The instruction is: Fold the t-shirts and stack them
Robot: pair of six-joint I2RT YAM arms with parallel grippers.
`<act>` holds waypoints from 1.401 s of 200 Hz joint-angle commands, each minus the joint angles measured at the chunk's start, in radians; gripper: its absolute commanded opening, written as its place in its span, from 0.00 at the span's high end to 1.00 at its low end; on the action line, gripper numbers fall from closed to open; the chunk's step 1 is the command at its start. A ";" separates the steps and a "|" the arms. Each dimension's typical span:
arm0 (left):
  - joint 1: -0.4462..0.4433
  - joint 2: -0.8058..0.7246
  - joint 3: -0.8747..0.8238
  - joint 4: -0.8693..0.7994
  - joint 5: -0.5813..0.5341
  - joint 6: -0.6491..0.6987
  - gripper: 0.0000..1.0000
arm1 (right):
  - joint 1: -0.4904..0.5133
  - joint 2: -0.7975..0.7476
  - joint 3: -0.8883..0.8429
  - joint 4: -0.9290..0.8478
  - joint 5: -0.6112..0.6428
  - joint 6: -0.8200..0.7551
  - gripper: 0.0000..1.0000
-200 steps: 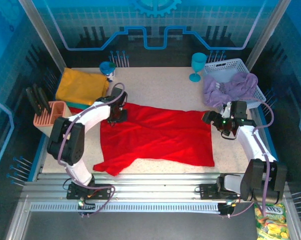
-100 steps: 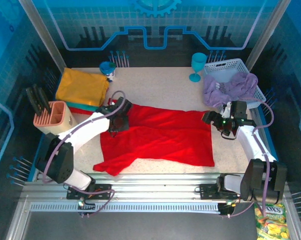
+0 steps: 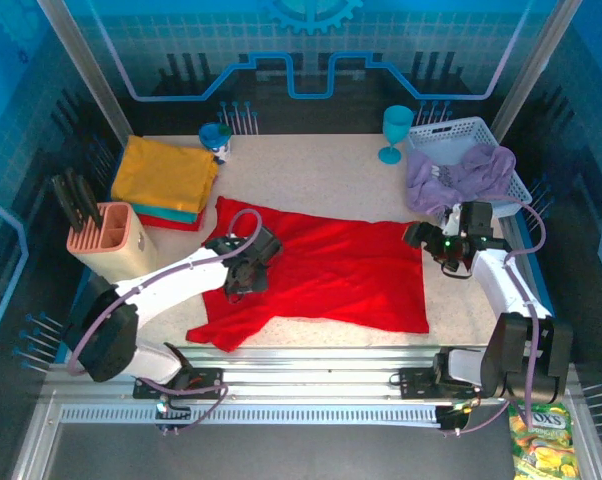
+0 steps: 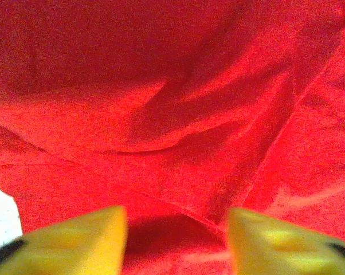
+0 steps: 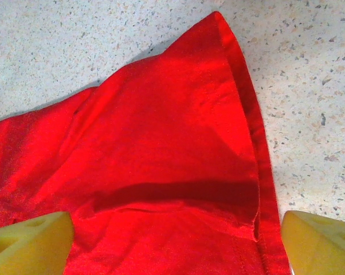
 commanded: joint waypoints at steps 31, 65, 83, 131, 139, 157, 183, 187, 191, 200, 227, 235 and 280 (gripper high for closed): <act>0.279 -0.088 -0.028 0.073 0.249 0.134 0.38 | 0.016 -0.012 -0.005 0.006 -0.032 -0.008 0.06; 0.414 -0.087 -0.024 0.047 0.209 0.207 0.38 | 0.016 -0.021 -0.005 -0.012 -0.033 -0.017 0.06; 0.514 -0.090 -0.077 0.097 0.282 0.203 0.37 | 0.017 -0.023 -0.007 -0.008 -0.033 -0.018 0.06; 0.640 -0.049 -0.188 0.229 0.387 0.177 0.40 | 0.020 -0.009 0.000 -0.005 -0.042 -0.016 0.06; 0.642 -0.035 -0.193 0.243 0.390 0.174 0.42 | 0.020 -0.009 0.000 -0.004 -0.042 -0.015 0.06; 0.642 -0.023 -0.216 0.295 0.418 0.152 0.51 | 0.022 -0.006 0.005 -0.006 -0.040 -0.018 0.06; 0.642 -0.027 -0.246 0.317 0.407 0.139 0.63 | 0.022 -0.004 0.009 -0.009 -0.039 -0.020 0.06; 0.642 -0.029 -0.251 0.316 0.404 0.138 0.66 | 0.022 -0.004 0.009 -0.008 -0.040 -0.019 0.06; 0.642 -0.033 -0.253 0.315 0.404 0.138 0.70 | 0.023 -0.004 0.010 -0.008 -0.040 -0.019 0.06; 0.642 -0.044 -0.257 0.302 0.401 0.138 0.77 | 0.022 -0.002 0.009 -0.007 -0.042 -0.018 0.06; 0.642 -0.113 -0.261 0.220 0.382 0.137 0.82 | 0.024 0.003 0.014 -0.012 -0.038 -0.021 0.06; 0.642 -0.136 -0.259 0.190 0.380 0.135 0.82 | 0.025 0.003 0.016 -0.012 -0.039 -0.019 0.06; 0.642 -0.216 -0.267 0.103 0.402 0.114 0.67 | 0.034 0.029 0.032 -0.030 -0.035 -0.026 0.05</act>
